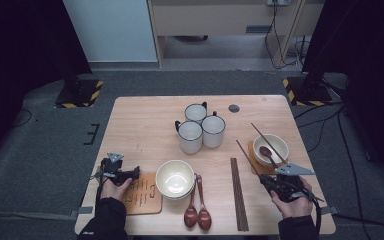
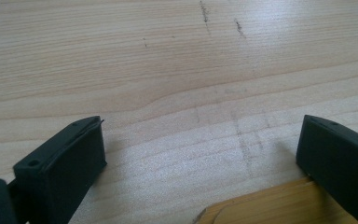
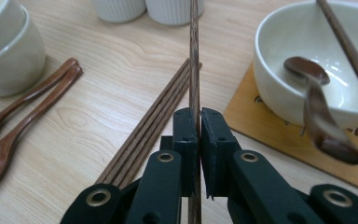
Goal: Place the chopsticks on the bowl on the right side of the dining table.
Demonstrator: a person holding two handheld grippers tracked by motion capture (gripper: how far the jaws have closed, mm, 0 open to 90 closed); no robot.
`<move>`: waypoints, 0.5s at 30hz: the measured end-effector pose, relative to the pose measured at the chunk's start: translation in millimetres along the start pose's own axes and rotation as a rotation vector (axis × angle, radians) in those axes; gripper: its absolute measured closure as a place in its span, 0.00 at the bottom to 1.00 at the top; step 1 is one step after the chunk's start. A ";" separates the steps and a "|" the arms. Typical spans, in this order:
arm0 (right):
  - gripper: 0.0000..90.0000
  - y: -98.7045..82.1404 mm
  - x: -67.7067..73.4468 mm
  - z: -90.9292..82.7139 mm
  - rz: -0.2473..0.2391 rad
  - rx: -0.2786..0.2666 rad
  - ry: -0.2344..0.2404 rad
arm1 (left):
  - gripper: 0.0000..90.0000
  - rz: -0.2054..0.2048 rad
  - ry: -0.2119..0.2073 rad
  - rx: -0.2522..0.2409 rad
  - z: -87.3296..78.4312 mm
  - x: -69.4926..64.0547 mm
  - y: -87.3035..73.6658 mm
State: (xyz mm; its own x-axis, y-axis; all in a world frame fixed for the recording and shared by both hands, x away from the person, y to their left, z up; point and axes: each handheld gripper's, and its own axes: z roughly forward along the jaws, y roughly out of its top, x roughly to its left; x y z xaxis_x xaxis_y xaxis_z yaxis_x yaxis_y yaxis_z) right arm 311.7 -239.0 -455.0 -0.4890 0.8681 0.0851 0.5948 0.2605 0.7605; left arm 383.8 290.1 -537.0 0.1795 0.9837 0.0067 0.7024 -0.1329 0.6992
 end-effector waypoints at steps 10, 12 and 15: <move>0.95 18.3 3.9 -8.4 -0.003 -0.051 0.008 | 0.00 0.000 0.000 0.000 0.0 0.0 0.0; 0.95 20.9 3.2 -10.7 -0.004 -0.061 0.007 | 0.00 0.000 0.000 0.000 0.0 0.0 0.0; 0.95 23.8 3.4 -15.1 -0.006 -0.072 0.010 | 0.00 0.000 0.000 0.000 0.0 0.0 0.0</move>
State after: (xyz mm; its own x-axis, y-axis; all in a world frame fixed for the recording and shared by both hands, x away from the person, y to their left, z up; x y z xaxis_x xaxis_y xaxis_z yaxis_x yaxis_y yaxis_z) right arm 314.6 -236.2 -426.9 -0.4991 0.8622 0.0869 0.5450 0.2343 0.8051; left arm 383.8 290.2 -537.0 0.1797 0.9837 0.0067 0.7024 -0.1330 0.6992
